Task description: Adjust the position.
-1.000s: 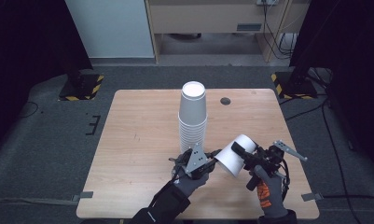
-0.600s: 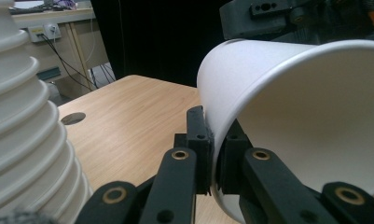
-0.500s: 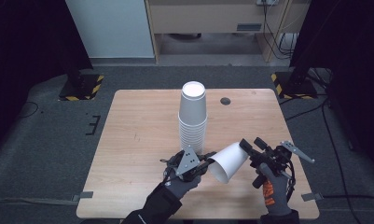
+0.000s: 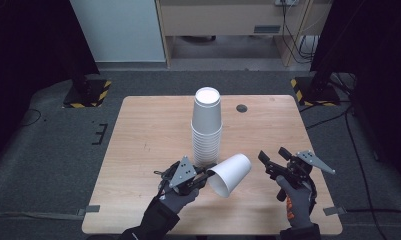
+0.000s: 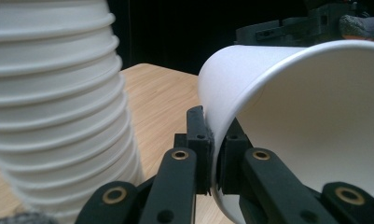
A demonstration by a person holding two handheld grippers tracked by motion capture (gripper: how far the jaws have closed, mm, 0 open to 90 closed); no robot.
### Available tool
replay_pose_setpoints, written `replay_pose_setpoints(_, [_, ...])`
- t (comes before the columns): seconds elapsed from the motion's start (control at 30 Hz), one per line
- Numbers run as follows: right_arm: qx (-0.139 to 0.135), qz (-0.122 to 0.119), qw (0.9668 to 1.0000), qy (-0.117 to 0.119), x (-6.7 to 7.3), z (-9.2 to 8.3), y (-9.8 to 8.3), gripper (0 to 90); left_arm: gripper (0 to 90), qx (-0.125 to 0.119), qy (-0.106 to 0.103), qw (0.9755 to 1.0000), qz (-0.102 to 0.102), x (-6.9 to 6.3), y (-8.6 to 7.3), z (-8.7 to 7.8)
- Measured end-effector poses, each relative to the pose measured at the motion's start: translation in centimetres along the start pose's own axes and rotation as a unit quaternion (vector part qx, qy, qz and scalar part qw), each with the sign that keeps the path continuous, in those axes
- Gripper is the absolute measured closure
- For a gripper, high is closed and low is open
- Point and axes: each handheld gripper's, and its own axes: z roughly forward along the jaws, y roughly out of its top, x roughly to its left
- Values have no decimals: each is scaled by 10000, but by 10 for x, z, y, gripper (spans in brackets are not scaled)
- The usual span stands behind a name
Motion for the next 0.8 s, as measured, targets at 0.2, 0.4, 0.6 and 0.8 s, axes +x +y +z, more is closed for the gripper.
replay_pose_setpoints(0.2, [88,-175,9997,-145,-4,-1,-3,96,848,26,49,9999,-91,7,-7,-16])
replay_pose_setpoints(0.4, [231,-423,9983,-319,-10,-3,-7,96,849,107,65,9998,-158,13,-16,-28])
replay_pose_setpoints(0.6, [304,-488,9972,-471,-16,-3,-12,97,850,201,131,9995,-210,18,-25,-39])
replay_pose_setpoints(0.8, [406,-653,9953,-592,-18,-2,-14,97,849,242,219,9990,-294,23,-31,-49])
